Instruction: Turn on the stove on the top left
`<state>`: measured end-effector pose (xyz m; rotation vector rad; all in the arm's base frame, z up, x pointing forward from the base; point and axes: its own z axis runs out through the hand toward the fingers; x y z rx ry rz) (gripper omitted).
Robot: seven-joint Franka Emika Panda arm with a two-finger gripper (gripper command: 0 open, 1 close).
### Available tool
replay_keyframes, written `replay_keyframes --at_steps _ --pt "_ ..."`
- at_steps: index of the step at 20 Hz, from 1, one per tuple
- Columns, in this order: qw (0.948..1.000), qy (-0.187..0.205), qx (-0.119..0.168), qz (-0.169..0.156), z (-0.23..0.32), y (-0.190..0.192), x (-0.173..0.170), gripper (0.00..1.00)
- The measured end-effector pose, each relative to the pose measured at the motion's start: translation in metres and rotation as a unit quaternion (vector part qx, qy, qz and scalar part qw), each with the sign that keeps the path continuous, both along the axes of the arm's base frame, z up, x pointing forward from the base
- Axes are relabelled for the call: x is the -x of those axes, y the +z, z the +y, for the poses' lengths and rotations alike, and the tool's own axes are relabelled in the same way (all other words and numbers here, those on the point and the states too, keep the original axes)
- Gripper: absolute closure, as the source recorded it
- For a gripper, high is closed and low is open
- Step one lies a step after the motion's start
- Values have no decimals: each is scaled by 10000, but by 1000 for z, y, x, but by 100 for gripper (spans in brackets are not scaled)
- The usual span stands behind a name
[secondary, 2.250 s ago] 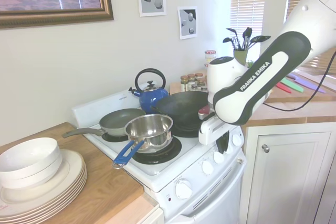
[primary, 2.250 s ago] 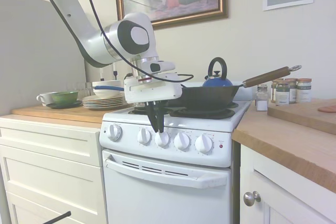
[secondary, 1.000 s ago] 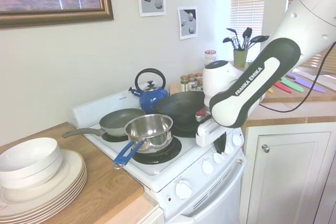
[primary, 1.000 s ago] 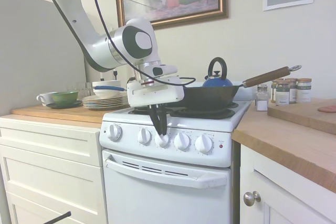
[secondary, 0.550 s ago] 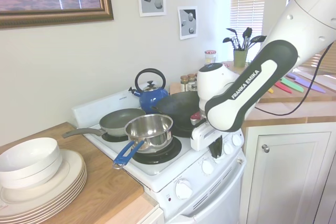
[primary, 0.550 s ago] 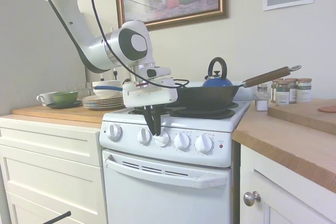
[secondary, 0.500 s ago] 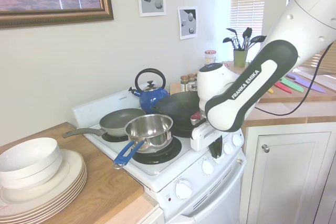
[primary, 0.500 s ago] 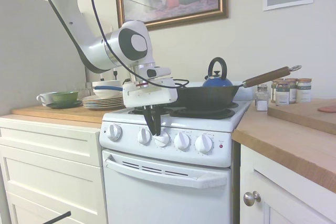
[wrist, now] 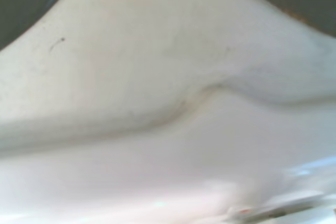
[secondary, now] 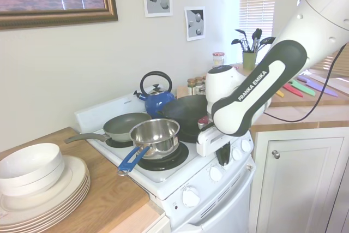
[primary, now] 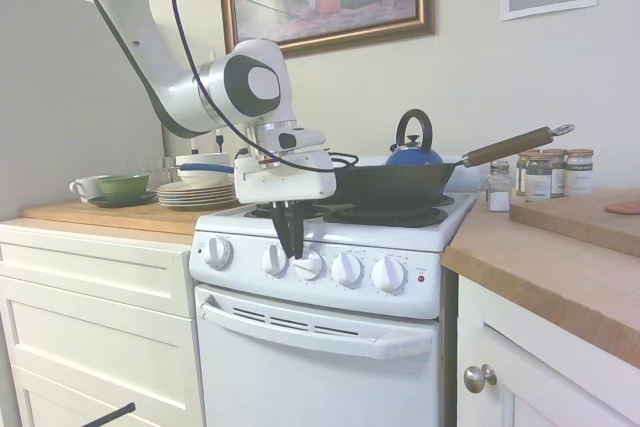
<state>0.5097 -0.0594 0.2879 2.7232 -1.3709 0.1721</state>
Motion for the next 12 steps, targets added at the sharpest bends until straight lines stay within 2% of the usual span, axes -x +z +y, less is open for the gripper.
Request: replay_keyframes --at_steps 12 --pt "9998 -123 -30 138 -13 -18 5 100"
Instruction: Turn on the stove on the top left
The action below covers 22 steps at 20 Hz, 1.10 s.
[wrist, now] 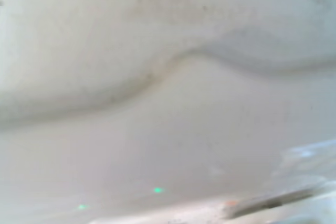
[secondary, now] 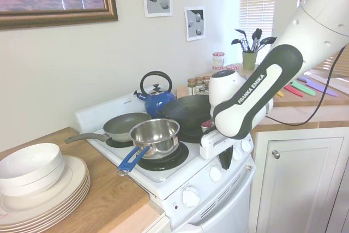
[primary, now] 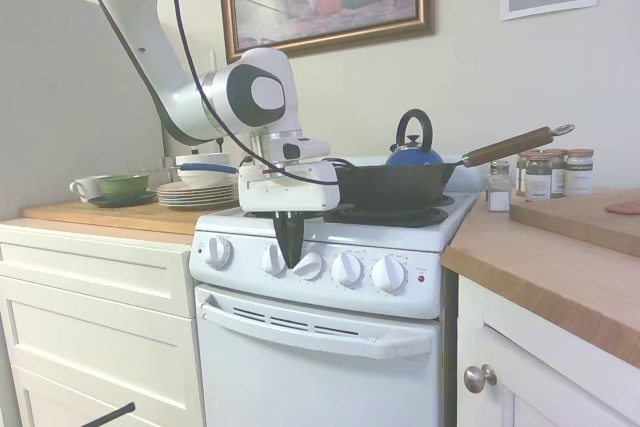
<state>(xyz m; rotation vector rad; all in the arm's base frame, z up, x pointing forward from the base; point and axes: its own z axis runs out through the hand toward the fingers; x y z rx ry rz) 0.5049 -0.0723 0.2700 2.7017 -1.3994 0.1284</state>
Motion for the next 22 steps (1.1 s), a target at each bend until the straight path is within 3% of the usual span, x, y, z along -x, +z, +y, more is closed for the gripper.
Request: replay_keyframes --at_steps 11,22 --pt "9995 35 315 17 4 -3 2 100" --pt "9994 34 334 19 9 -16 3 100"
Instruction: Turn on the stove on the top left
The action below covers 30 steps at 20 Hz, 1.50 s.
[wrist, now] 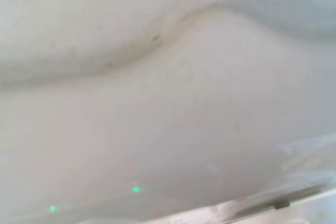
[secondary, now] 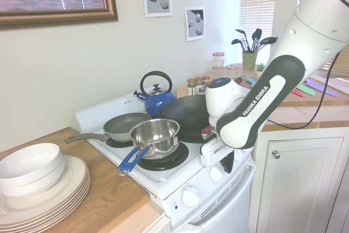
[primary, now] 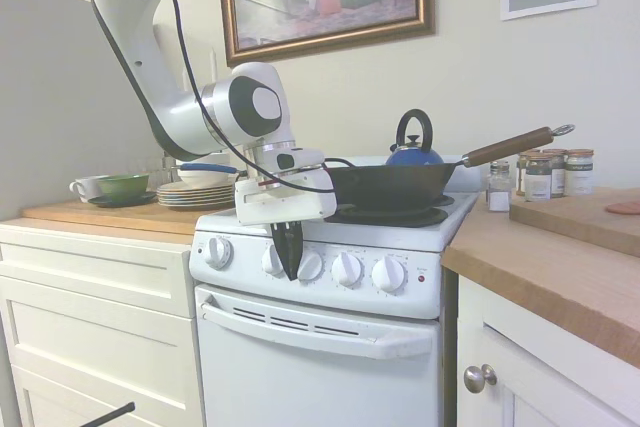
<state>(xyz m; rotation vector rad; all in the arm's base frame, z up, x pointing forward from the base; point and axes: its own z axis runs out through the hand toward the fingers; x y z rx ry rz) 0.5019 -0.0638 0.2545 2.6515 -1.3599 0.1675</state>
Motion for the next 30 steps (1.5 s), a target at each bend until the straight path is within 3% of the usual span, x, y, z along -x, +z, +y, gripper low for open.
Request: replay_keyframes --at_steps 6,19,20,30 --pt "9974 328 -647 -56 -7 10 1 100" --pt "9957 267 -775 -427 -9 71 41 100" --pt "9957 255 -789 -419 -9 73 44 0" --pt "9953 260 -850 -379 -1 87 49 0"
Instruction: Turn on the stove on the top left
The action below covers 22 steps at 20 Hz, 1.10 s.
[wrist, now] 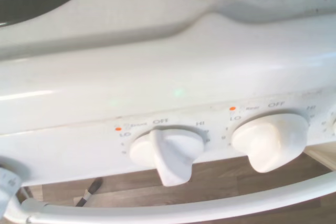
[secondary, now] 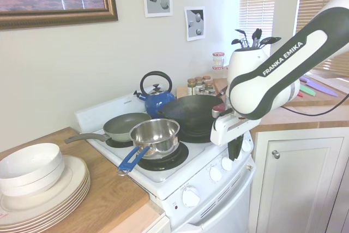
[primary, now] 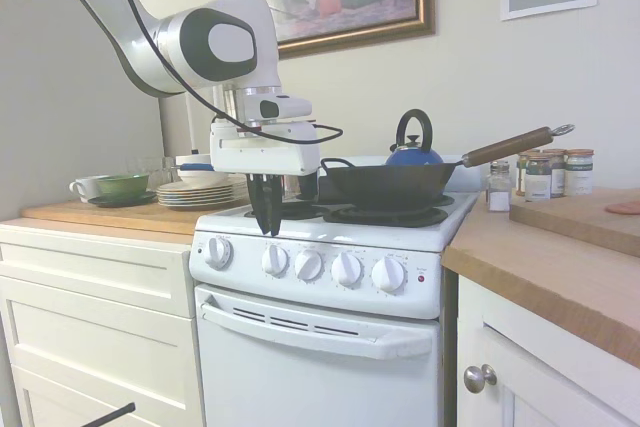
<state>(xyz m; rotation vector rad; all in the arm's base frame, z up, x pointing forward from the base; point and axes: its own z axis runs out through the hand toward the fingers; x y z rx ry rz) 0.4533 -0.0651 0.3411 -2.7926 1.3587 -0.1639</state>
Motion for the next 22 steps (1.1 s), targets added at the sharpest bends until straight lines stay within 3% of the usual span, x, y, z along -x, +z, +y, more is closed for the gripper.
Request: replay_keyframes --at_steps 22 --pt "10000 68 10 -21 7 12 3 0"
